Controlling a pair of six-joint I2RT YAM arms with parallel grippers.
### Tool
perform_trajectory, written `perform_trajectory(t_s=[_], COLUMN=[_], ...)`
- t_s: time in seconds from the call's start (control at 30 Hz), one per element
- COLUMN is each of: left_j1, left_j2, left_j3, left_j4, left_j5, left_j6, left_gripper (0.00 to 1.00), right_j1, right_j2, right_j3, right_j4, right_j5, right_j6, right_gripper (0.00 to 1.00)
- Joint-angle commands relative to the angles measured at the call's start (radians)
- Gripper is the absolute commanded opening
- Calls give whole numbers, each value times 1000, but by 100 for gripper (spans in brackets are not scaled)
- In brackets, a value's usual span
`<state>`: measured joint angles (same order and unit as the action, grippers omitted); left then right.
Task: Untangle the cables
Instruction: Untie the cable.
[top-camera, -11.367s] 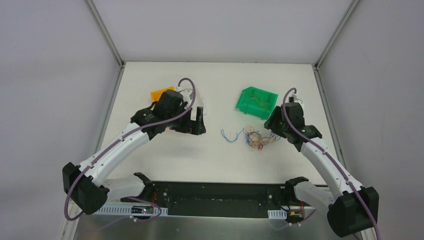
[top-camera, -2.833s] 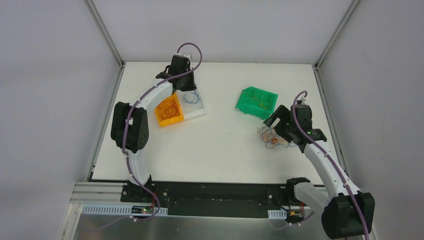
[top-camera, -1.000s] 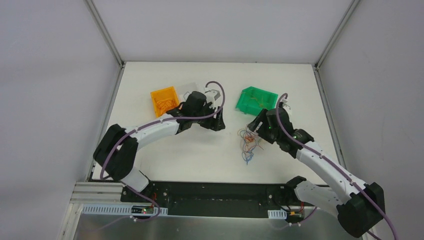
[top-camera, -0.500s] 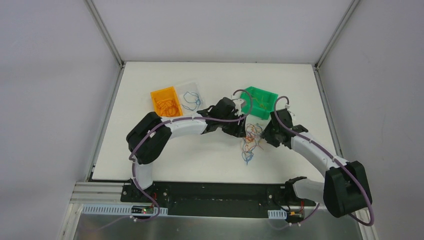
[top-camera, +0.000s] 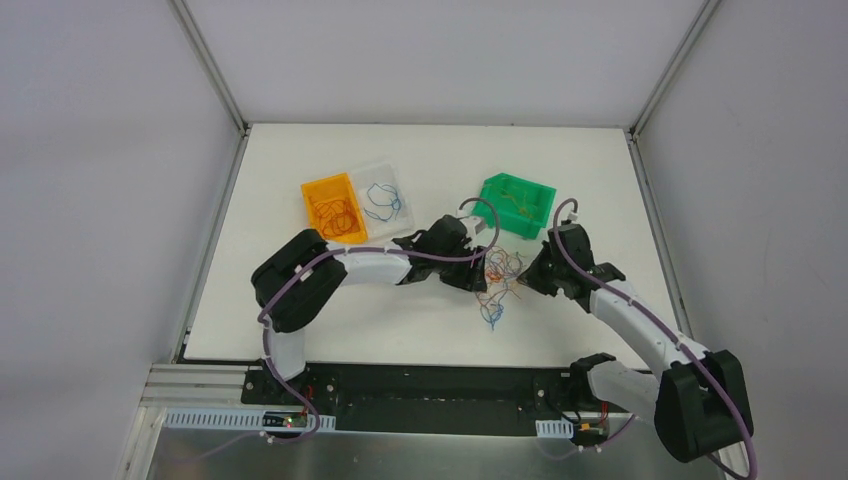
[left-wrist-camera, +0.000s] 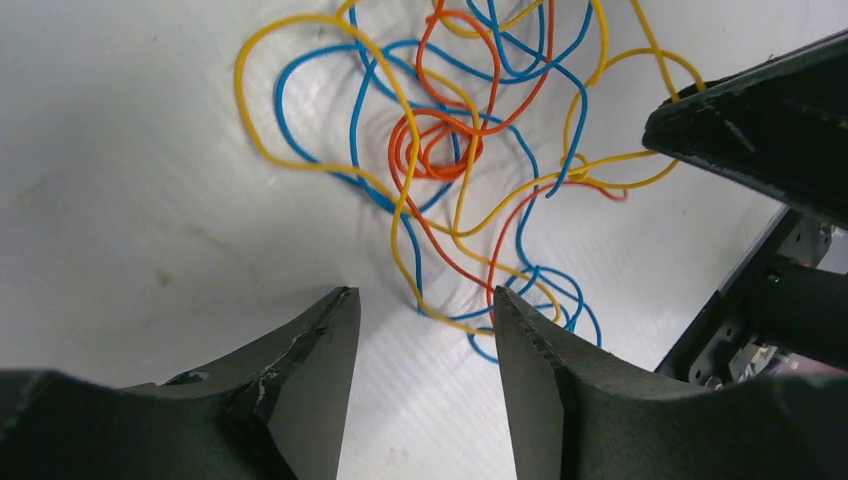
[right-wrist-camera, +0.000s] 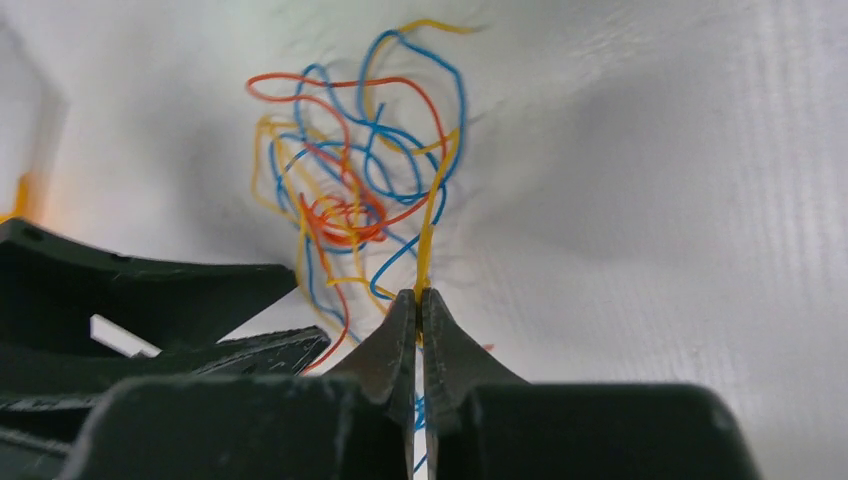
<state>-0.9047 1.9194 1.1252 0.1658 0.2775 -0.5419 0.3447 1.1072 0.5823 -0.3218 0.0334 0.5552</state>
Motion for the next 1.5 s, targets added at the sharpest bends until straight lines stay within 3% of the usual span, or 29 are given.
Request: perform_trajectory(t_s=[0.0, 0.37, 0.53, 0.63, 0.77, 0.93, 1.3, 1.47], left_j1=[-13, 71, 77, 77, 78, 76, 76, 76], left_j2=[-172, -665, -829, -892, -913, -880, -812, -766], left_j3=[-128, -406, -462, -483, -482, -451, -400, -414], left_j4=[83, 67, 70, 82, 89, 95, 171, 286], left_j5=[-73, -272, -309, -282, -193, -62, 37, 70], left_j6=[-9, 145, 264, 310, 351, 360, 365, 291], left_gripper=[54, 59, 63, 68, 75, 77, 78, 77], right_j1=[8, 293, 320, 319, 318, 318, 319, 319], right_j2=[-91, -128, -191, -217, -208, -198, -208, -205], right_j3=[-12, 197, 275, 311, 310, 279, 330, 352], right_j4=[89, 65, 87, 38, -22, -11, -55, -55], right_j5=[-243, -365, -446, -358, -266, -293, -311, -310], right_j6=[-60, -166, -176, -198, -230, -210, -235, -253], right_gripper=[0, 0, 0, 0, 0, 0, 0, 0])
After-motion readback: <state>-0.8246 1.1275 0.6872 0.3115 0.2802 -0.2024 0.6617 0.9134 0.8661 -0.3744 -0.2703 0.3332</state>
